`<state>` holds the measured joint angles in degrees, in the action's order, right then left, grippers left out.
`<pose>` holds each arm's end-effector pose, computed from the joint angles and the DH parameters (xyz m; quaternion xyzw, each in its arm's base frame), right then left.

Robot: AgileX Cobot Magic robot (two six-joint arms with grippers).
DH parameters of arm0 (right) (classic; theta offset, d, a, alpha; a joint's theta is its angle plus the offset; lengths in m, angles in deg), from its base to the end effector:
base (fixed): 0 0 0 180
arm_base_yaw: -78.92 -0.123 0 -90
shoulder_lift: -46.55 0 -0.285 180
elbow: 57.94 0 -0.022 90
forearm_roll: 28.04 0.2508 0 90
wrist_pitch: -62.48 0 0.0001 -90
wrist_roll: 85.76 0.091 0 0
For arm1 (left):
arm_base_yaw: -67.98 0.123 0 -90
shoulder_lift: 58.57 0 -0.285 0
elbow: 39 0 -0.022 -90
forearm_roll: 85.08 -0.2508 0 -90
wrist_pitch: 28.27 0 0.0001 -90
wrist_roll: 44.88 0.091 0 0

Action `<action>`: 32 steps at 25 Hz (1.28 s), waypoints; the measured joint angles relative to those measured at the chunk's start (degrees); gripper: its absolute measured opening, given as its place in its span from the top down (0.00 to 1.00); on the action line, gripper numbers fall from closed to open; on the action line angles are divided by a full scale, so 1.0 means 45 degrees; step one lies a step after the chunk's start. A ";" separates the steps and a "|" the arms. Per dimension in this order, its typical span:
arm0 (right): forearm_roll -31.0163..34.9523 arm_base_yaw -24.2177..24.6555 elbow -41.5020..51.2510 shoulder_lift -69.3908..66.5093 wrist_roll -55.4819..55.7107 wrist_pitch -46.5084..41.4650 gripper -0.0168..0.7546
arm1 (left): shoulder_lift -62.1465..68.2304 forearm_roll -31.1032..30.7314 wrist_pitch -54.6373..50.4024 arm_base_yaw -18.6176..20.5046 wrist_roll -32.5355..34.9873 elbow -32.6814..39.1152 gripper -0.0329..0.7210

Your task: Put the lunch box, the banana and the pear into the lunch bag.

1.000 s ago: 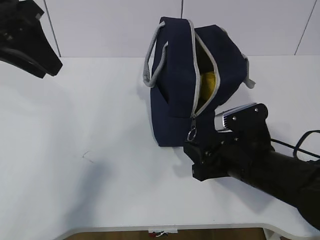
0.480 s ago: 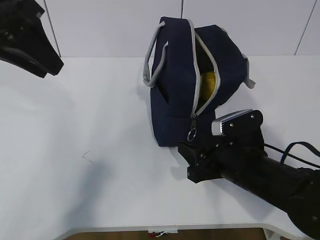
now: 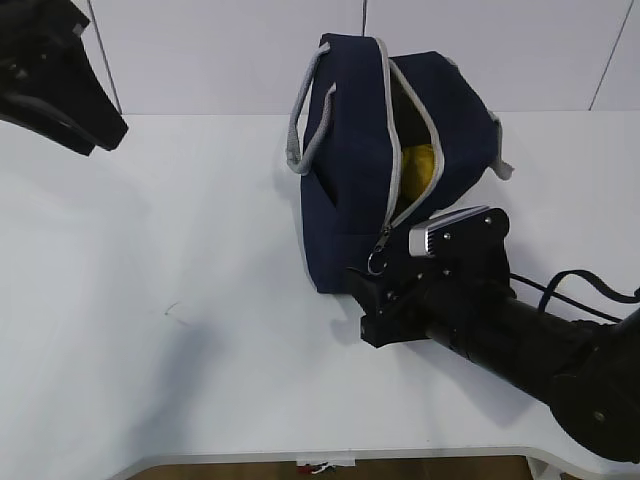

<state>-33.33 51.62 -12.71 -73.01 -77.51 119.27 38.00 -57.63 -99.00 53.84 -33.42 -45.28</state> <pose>0.2757 0.1502 0.1064 -0.1763 0.7899 0.1948 0.5541 0.2939 -0.1149 0.3504 0.1730 0.9433 -0.2375 0.1547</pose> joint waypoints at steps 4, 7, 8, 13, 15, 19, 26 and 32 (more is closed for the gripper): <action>0.0000 0.0000 -0.0020 -0.0027 0.0000 0.0000 0.35 | 0.0000 0.0000 0.0000 0.0000 0.0000 0.0000 0.63; -0.0253 0.0000 -0.0020 -0.0027 0.0000 0.0000 0.35 | 0.0000 0.0000 0.0000 0.0000 0.0000 0.0000 0.63; -0.0386 0.0000 -0.0029 -0.0027 0.0000 0.0000 0.35 | 0.0000 0.0000 0.0000 0.0000 0.0000 0.0000 0.63; 0.0089 -0.0009 -0.0049 -0.0027 0.0000 0.0000 0.35 | 0.0000 0.0000 0.0000 0.0000 0.0000 0.0000 0.63; 0.0643 -0.0009 -0.0049 -0.0027 0.0000 0.0000 0.35 | 0.0000 0.0000 0.0000 0.0000 0.0000 0.0000 0.63; 0.0613 -0.0009 -0.0049 -0.0027 0.0000 0.0000 0.35 | 0.0000 0.0016 0.0000 0.0000 0.0000 0.0000 0.63; 0.0536 -0.0009 -0.0058 -0.0027 0.0000 0.0000 0.35 | 0.0000 0.0016 0.0000 0.0000 0.0000 0.0000 0.63; 0.0536 -0.0009 -0.0058 -0.0027 0.0000 0.0000 0.54 | 0.0000 0.0016 0.0000 0.0000 0.0000 0.0000 0.64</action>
<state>-30.92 51.58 -12.97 -73.13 -77.51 119.27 38.00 -57.56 -99.00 53.84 -33.42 -45.28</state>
